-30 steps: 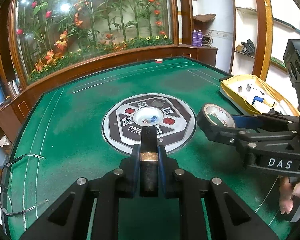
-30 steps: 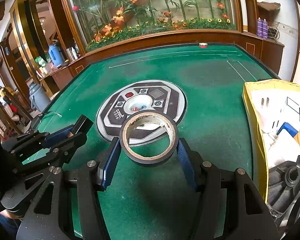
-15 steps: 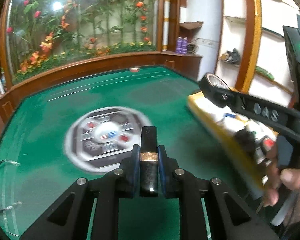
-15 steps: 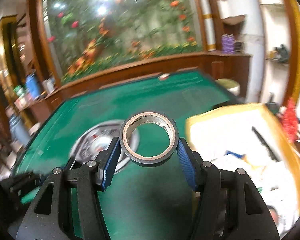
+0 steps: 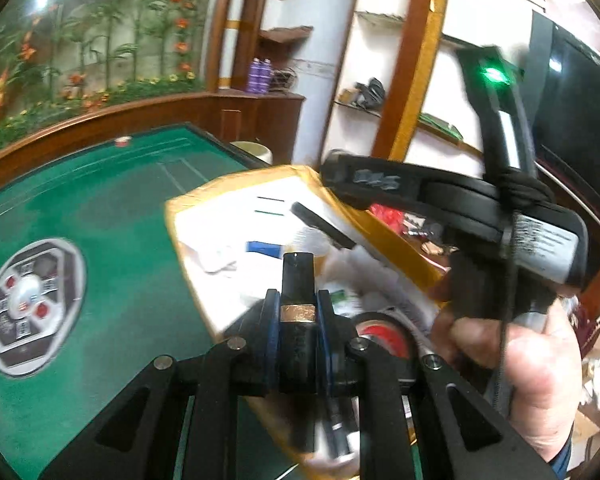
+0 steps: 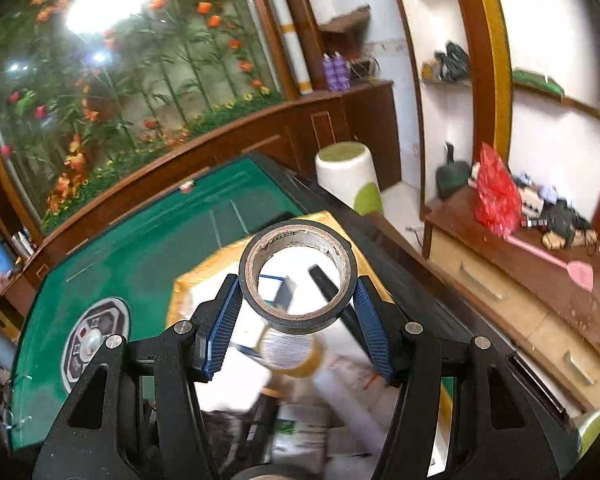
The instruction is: Organize rigid objects
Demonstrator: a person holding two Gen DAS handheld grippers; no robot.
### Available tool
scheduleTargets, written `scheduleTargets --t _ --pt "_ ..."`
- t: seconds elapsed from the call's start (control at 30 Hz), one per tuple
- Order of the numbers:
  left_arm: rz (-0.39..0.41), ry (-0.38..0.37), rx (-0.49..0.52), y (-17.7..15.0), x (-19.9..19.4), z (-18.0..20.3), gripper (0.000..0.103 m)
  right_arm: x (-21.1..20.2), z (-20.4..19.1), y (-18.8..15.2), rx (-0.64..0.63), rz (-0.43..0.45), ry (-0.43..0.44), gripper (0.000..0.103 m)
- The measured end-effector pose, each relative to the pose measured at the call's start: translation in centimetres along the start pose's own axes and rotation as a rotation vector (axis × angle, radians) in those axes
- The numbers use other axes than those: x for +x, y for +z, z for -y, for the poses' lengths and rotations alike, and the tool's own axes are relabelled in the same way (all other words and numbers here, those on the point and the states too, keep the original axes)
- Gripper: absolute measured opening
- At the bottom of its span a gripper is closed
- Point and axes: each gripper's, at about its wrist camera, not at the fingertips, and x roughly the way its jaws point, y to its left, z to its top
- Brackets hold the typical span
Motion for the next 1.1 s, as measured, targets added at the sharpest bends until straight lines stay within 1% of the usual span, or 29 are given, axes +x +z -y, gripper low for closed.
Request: scheduleTargets --t 0.13,0.2,0.4,0.6,0.83,1.0,1.1 --pt "-0.027 -0.025 0.007 0.0 1.1 0.8 0.017 1.4 1.0 -0.6 -0.006 -0.071 -0.023 0.057" --pt "-0.036 -0.032 0.015 -0.1 1.3 1.2 0.017 1.8 1.4 -0.8 -0.002 -0.099 -0.011 0.057" --pt "-0.048 -0.035 0.015 -0.3 1.7 1.4 0.017 2.3 1.5 -0.9 0.001 -0.127 -0.018 0.058" --pt "-0.034 -0.038 0.018 -0.3 1.5 1.5 0.018 2.3 1.4 -1.1 0.0 -0.128 -0.022 0.058" --pt "-0.037 -0.05 -0.005 -0.3 1.6 1.4 0.019 1.2 1.3 -0.9 0.011 -0.066 0.002 0.058" --pt "-0.013 -0.058 -0.005 -0.2 0.5 1.8 0.019 -0.7 1.4 -0.6 0.029 0.036 0.04 0.058" --pt "0.005 -0.065 0.001 -0.4 -0.5 1.9 0.022 -1.4 1.3 -0.6 0.039 0.08 0.056 0.058"
